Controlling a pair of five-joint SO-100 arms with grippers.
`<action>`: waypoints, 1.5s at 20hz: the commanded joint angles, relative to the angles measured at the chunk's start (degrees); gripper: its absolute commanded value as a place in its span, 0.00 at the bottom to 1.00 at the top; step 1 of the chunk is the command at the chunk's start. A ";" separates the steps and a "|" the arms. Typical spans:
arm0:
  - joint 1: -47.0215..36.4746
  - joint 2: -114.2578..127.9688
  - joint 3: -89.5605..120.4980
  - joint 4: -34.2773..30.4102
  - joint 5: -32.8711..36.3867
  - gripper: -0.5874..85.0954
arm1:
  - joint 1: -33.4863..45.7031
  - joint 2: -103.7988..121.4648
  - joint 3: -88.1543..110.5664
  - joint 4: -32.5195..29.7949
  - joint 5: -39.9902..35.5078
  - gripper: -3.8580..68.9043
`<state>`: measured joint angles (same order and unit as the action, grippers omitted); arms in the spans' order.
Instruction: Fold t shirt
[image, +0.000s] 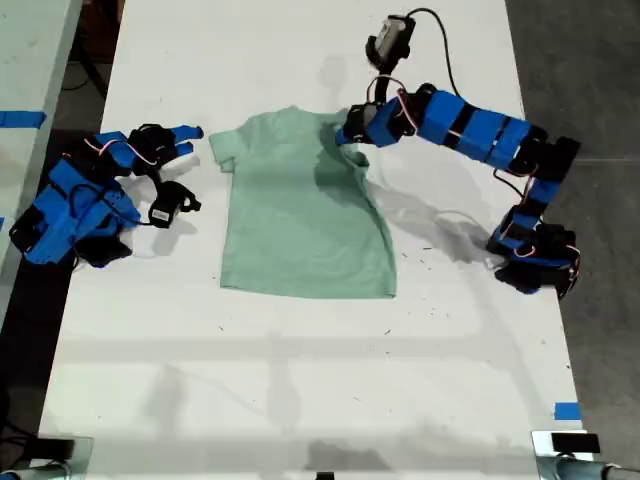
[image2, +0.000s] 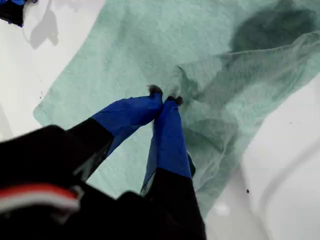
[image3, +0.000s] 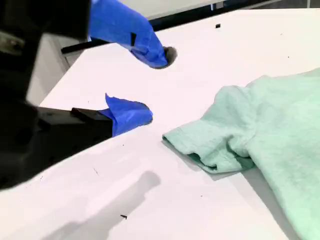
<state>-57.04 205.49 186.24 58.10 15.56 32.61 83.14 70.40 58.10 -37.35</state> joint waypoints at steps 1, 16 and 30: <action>0.18 0.35 2.29 -0.09 -0.26 0.17 | -2.20 -2.55 -6.59 -3.34 1.05 0.04; 0.18 0.35 2.29 -0.09 -0.26 0.17 | -3.08 12.66 -1.32 8.44 -2.46 0.21; 0.26 0.35 2.29 -0.09 -0.26 0.17 | -10.81 117.69 104.33 15.82 5.54 0.07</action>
<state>-57.04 205.49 186.24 58.10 15.56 21.36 198.28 172.88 73.04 -30.32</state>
